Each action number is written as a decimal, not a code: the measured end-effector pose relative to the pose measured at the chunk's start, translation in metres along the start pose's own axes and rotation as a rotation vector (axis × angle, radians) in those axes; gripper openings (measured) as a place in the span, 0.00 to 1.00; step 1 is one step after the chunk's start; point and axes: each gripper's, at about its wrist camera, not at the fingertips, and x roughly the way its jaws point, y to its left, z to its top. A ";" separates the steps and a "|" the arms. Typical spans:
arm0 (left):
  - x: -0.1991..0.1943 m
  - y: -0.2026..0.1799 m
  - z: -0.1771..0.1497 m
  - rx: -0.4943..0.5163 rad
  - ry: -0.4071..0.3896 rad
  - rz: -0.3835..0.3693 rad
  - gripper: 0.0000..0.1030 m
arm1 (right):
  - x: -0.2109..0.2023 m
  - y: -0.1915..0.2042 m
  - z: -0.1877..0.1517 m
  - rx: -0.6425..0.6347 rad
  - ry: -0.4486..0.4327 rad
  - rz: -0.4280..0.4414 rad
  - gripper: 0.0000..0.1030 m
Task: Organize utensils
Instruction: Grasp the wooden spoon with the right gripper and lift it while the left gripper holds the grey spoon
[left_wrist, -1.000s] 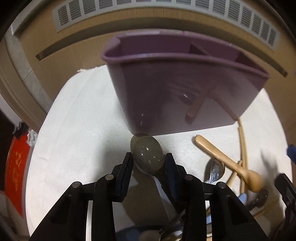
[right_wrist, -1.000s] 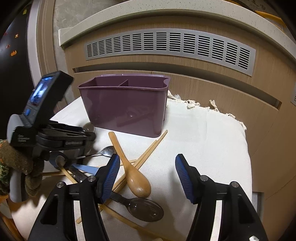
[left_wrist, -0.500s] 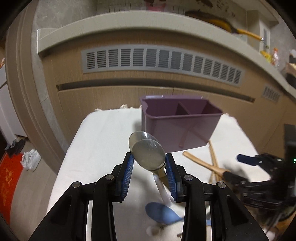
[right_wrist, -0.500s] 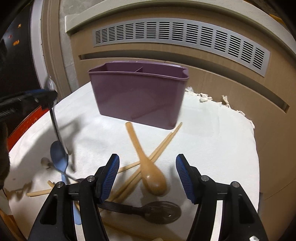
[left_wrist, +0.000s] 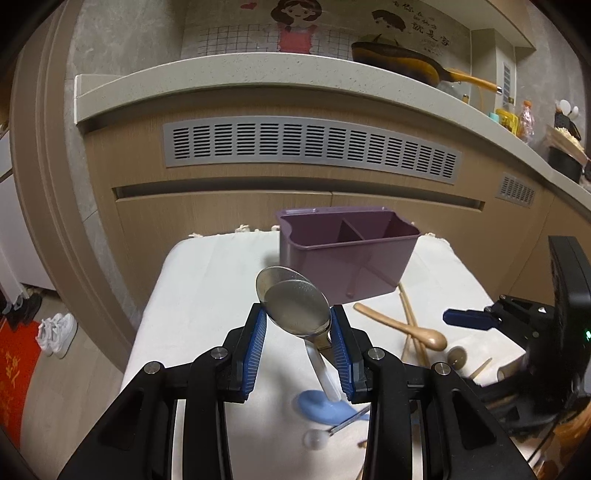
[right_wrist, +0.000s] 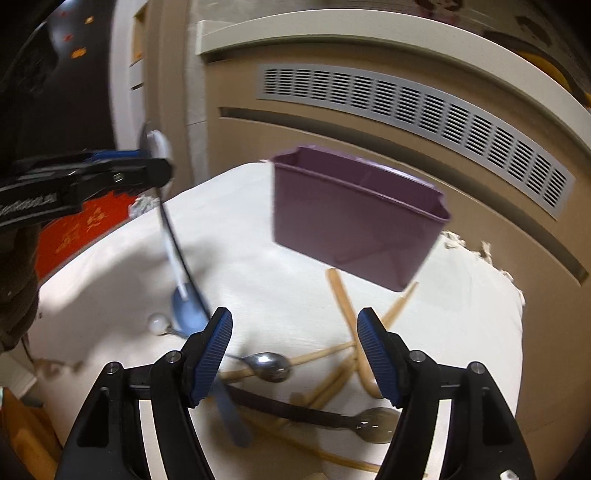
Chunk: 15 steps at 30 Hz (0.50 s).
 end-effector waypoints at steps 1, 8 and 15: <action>0.000 0.002 -0.001 -0.004 0.003 0.004 0.35 | 0.001 0.002 -0.001 -0.007 0.007 0.003 0.66; -0.001 0.006 -0.010 -0.008 0.009 -0.013 0.35 | 0.028 -0.034 -0.006 0.061 0.079 -0.072 0.66; 0.004 -0.007 -0.011 0.015 0.024 -0.068 0.35 | 0.095 -0.060 0.013 0.119 0.201 -0.023 0.48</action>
